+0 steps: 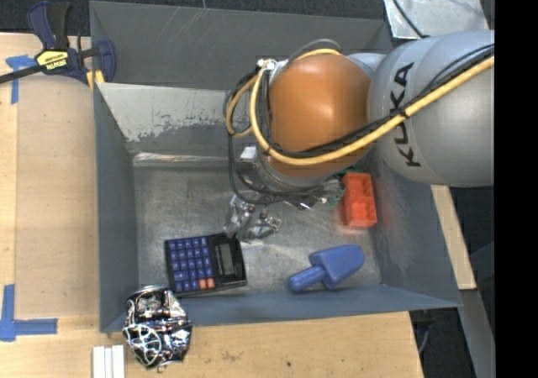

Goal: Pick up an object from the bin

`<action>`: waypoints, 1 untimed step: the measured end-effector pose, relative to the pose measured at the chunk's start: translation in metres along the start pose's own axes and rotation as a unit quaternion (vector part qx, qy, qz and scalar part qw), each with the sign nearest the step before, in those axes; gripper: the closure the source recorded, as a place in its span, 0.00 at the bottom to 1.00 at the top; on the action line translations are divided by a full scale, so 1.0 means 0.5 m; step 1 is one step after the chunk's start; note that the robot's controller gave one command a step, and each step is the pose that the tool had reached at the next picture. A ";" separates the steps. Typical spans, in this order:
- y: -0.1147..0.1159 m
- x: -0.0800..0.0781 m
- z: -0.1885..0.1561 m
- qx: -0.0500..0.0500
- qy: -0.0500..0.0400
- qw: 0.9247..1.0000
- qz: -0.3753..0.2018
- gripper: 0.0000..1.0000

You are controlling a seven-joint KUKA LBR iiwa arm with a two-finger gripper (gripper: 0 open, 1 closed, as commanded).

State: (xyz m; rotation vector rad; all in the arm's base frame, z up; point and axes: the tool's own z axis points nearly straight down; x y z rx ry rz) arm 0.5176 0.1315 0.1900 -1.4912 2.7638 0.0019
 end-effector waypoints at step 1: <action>0.084 -0.120 -0.059 0.001 -0.002 0.998 -0.066 1.00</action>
Offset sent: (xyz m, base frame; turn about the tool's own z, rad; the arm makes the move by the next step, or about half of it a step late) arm 0.0000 0.0000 0.0000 0.0000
